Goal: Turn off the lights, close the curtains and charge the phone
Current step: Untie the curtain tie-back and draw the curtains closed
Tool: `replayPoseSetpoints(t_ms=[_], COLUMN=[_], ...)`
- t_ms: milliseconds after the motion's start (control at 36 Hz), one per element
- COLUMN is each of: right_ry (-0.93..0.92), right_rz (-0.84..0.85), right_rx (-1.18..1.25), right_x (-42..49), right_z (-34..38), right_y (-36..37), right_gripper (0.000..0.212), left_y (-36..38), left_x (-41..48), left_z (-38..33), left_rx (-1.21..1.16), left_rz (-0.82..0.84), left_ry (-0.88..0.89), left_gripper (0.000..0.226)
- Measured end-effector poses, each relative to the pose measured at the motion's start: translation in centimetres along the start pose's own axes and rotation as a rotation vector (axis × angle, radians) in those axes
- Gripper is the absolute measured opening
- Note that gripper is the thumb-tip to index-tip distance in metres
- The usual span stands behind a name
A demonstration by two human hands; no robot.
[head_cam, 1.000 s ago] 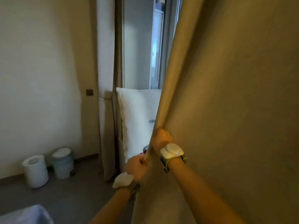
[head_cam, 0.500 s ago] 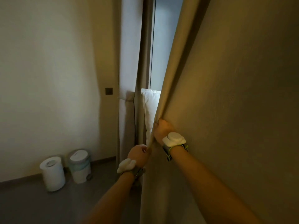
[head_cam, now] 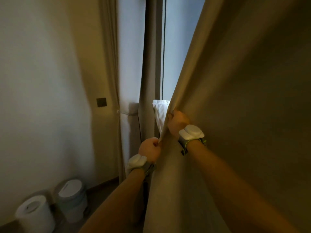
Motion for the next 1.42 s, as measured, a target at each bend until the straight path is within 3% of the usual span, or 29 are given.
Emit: replayPoseSetpoints(t_ms=[417, 639, 722, 806, 889, 1167, 1306, 1417], right_ry=[-0.014, 0.041, 0.092, 0.162, 0.228, 0.504, 0.607, 0.722], right_rz=[-0.188, -0.284, -0.332, -0.410, -0.496, -0.711, -0.778, -0.789], right_rx=[0.010, -0.052, -0.053, -0.083, -0.123, -0.316, -0.347, -0.394], right_x=[6.8, 8.0, 8.4, 8.1, 7.3, 0.0, -3.0, -4.6], right_z=[-2.8, -3.9, -4.3, -4.3, -4.4, -4.2, -4.2, -4.4], right_y=[2.4, 2.1, 1.6, 1.3, 1.1, 0.0, -0.8, -1.5], right_gripper=[0.041, 0.030, 0.036, 0.036, 0.031, 0.032, 0.025, 0.023], left_y=[0.5, 2.3, 3.2, 3.4, 3.9, 7.6, 8.7, 9.0], left_x=[9.1, 11.6, 12.9, 13.8, 14.2, 8.6, 6.3, 5.7], left_z=[-0.1, -1.1, -1.5, -2.0, -2.5, -4.2, -4.7, -4.9], left_rx=[0.017, -0.101, -0.155, -0.156, -0.077, -0.014, -0.046, -0.102], left_rz=[0.039, 0.083, 0.148, 0.264, 0.319, 0.486, 0.559, 0.566], left_ry=[0.127, 0.124, 0.203, 0.290, 0.444, 0.878, 1.012, 1.037], left_gripper=[0.018, 0.021, 0.021, 0.035, 0.029, 0.046, 0.043, 0.059])
Point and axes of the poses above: each hand's wrist, its own x-axis towards the middle knuckle, its own y-axis out of the palm, z = x × y, the point moved 1 cm from there along x, towards the middle knuckle, and after that the axes turned 14 degrees about x, right-handed, at the moved point
